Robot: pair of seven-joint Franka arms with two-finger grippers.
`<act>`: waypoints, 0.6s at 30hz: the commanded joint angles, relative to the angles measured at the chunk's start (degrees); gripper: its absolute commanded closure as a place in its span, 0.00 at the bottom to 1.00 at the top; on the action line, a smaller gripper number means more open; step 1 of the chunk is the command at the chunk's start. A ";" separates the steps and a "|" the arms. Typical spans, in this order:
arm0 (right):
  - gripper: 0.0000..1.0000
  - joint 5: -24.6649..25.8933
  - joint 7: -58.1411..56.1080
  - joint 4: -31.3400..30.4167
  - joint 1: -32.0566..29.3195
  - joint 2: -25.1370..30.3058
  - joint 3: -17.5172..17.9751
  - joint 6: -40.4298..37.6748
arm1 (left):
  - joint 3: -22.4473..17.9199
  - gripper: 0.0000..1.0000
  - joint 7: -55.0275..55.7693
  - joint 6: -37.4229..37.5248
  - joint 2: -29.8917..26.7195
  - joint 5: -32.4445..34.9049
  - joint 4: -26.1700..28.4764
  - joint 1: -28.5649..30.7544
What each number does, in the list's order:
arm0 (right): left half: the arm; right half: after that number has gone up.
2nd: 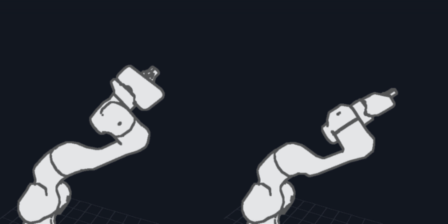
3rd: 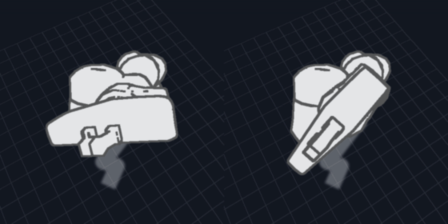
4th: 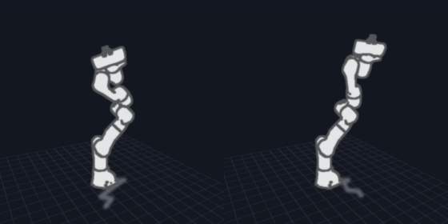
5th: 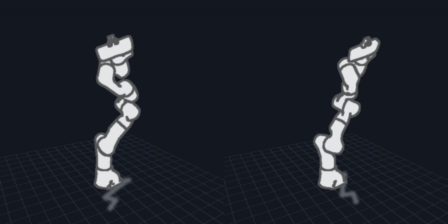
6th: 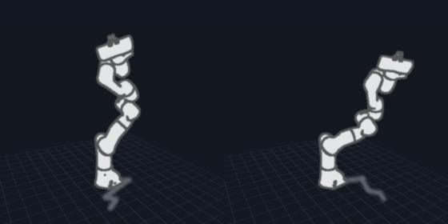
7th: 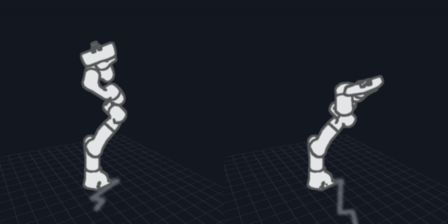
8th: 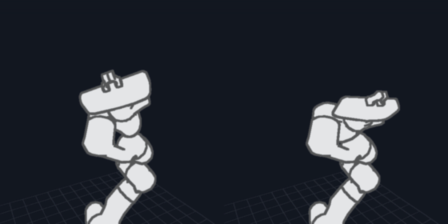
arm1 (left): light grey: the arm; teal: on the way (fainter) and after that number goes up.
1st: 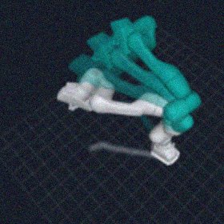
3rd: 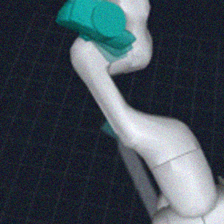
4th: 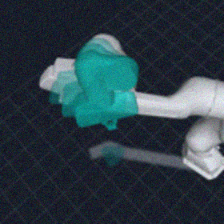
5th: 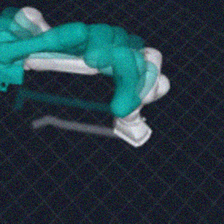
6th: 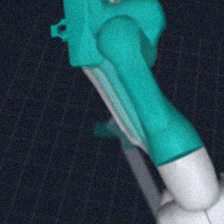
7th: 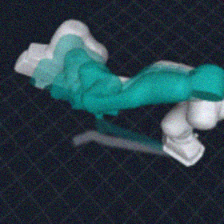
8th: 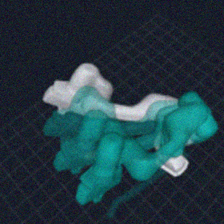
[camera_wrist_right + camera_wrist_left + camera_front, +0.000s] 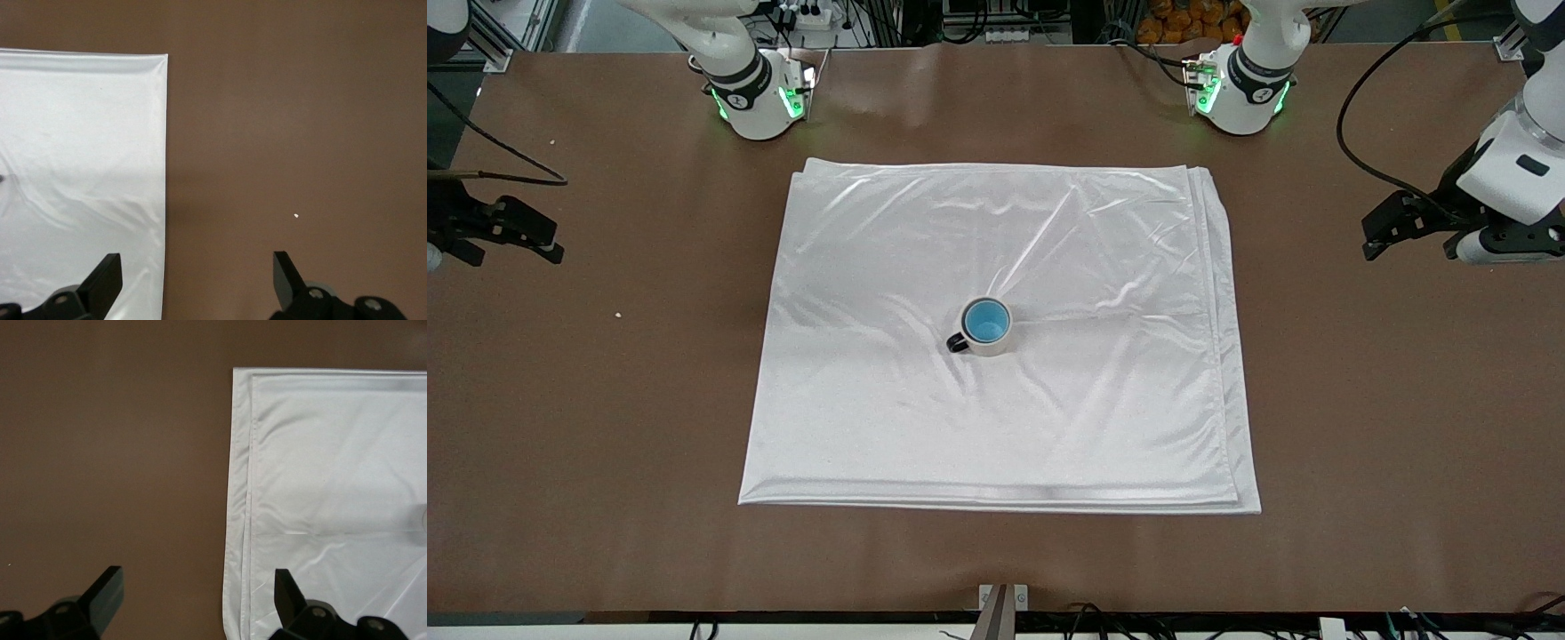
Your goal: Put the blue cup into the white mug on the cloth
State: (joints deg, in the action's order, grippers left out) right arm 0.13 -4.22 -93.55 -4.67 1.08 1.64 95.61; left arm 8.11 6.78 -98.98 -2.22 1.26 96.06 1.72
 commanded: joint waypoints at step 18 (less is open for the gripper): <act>0.00 -1.36 1.92 -1.55 -1.22 1.29 0.64 0.28 | -1.07 0.00 -0.89 -0.17 0.29 -0.03 -1.14 -0.75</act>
State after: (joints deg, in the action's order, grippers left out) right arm 0.05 -4.03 -93.97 -4.69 1.70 1.64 95.61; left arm 7.49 6.78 -99.11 -2.18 1.26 95.52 1.23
